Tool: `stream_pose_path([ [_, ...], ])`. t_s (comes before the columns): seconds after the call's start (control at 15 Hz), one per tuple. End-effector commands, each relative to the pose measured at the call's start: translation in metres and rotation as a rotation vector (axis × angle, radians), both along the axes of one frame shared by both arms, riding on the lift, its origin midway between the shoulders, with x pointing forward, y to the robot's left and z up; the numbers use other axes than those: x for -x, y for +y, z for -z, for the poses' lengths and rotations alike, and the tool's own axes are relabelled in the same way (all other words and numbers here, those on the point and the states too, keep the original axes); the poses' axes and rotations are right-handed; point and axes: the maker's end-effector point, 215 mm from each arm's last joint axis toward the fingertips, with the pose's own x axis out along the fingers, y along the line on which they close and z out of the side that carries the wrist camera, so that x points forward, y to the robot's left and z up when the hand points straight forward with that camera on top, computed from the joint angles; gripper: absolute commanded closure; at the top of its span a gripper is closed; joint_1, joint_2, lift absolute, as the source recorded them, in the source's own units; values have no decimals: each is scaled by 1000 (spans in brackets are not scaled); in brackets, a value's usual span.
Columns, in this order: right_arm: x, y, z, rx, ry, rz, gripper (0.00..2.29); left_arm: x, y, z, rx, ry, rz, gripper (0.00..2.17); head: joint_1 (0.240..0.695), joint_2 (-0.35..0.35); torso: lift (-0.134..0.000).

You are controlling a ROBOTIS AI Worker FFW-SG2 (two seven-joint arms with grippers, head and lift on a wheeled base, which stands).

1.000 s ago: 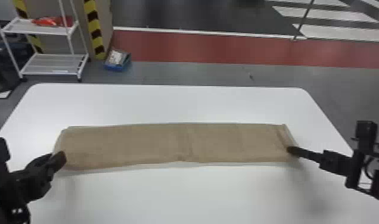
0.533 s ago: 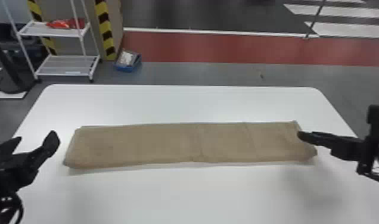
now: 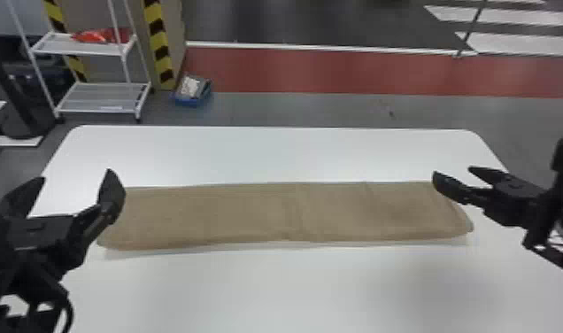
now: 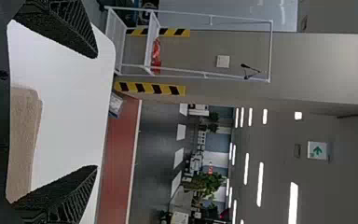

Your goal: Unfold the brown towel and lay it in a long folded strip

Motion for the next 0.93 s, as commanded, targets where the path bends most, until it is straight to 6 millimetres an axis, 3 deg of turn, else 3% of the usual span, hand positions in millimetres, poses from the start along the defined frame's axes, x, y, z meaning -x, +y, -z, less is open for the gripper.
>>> stream_pose_path([
  [0.0, 14, 36, -6, -1, -54, -26, 53, 7, -44, -13, -51, -47, 32, 26, 695, -79, -119],
  [0.33, 49, 103, -12, -19, -177, -42, 56, 25, -95, -10, -125, -110, 53, 29, 695, -90, -119],
  [0.53, 77, 149, -13, -50, -238, -74, 63, 34, -109, -7, -135, -124, 71, 29, 695, -75, -119],
  [0.67, 90, 166, -5, -63, -231, -92, 66, 43, -111, -7, -127, -150, 78, 29, 695, -56, -119],
  [0.87, 114, 171, 6, -75, -228, -92, 70, 53, -108, 6, -132, -147, 78, 29, 695, -24, -119],
])
